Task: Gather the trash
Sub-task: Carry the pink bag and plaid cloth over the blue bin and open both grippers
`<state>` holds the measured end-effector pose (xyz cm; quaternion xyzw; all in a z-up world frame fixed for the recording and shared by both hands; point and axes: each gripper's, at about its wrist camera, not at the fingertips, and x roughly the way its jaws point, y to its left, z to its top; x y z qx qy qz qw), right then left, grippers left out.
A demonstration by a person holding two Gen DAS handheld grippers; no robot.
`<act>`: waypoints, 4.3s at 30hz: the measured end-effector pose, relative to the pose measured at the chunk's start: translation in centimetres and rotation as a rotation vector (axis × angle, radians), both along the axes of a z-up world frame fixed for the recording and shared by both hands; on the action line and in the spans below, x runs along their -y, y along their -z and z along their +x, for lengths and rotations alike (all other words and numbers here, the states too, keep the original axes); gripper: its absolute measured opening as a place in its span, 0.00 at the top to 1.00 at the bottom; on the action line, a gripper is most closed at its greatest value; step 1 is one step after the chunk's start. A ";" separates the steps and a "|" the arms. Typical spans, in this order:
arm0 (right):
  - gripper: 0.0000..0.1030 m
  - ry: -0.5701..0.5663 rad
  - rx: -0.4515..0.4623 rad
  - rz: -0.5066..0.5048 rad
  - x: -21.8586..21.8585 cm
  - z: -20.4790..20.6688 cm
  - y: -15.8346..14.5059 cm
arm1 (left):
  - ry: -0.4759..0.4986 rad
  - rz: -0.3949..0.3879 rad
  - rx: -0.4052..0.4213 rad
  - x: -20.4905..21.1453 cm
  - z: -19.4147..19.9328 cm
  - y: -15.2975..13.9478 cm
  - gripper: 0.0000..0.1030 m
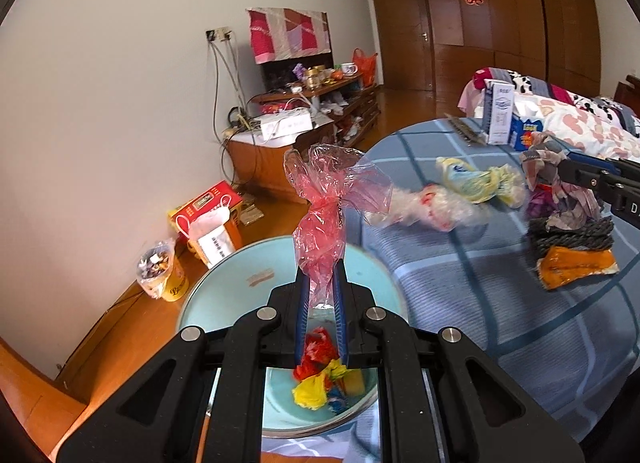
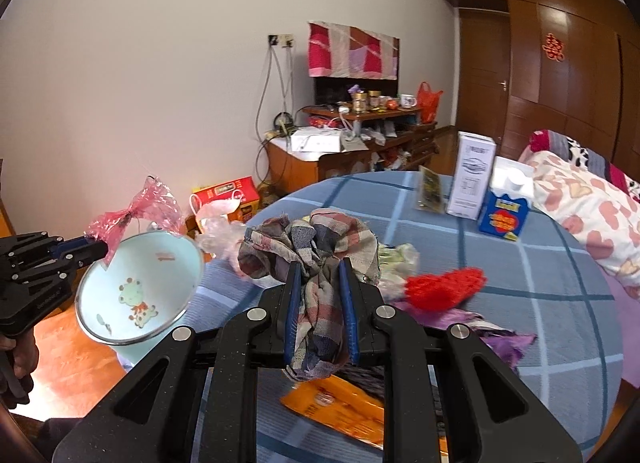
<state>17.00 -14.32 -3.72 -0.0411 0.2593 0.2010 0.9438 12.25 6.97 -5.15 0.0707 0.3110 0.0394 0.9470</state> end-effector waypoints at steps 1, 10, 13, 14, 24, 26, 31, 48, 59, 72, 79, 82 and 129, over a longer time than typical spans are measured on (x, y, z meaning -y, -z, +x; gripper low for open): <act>0.81 -0.004 0.000 -0.002 -0.3 0.0 0.1 | -0.006 0.000 -0.003 -0.3 -0.1 0.1 0.89; 0.81 -0.061 -0.008 -0.018 -3.4 0.5 0.7 | -0.056 -0.001 -0.021 -2.5 -0.2 0.7 0.89; 0.81 -0.082 -0.009 -0.029 -4.5 0.5 0.9 | -0.068 0.000 -0.024 -2.9 -0.2 0.8 0.89; 0.81 -0.087 -0.009 -0.031 -4.7 0.5 0.9 | -0.071 0.000 -0.025 -3.1 -0.2 0.8 0.89; 0.81 -0.139 -0.014 -0.060 -7.7 0.6 1.6 | -0.106 -0.006 -0.035 -5.0 -0.8 1.2 0.89; 0.81 -0.152 -0.015 -0.067 -8.3 0.6 1.7 | -0.113 -0.008 -0.036 -5.2 -0.8 1.3 0.89; 0.81 -0.175 -0.014 -0.079 -9.4 0.7 1.9 | -0.131 -0.013 -0.038 -6.1 -1.0 1.4 0.89; 0.80 -0.231 -0.012 -0.115 -12.5 0.6 2.4 | -0.177 -0.017 -0.043 -7.5 -1.2 1.7 0.89; 0.80 -0.250 -0.014 -0.127 -13.5 0.6 2.7 | -0.190 -0.018 -0.037 -7.8 -1.4 1.7 0.89; 0.80 -0.262 -0.017 -0.137 -14.3 0.6 2.8 | -0.204 -0.016 -0.047 -8.2 -1.4 2.0 0.89; 0.80 -0.265 -0.016 -0.139 -14.5 0.5 2.9 | -0.205 -0.017 -0.047 -8.2 -1.4 2.0 0.89; 0.80 -0.264 -0.016 -0.139 -14.6 0.6 2.9 | -0.204 -0.016 -0.047 -8.3 -1.4 2.0 0.89; 0.45 -0.285 -0.029 -0.138 -14.6 0.1 3.6 | -0.176 -0.032 -0.063 -6.5 -1.1 2.7 0.51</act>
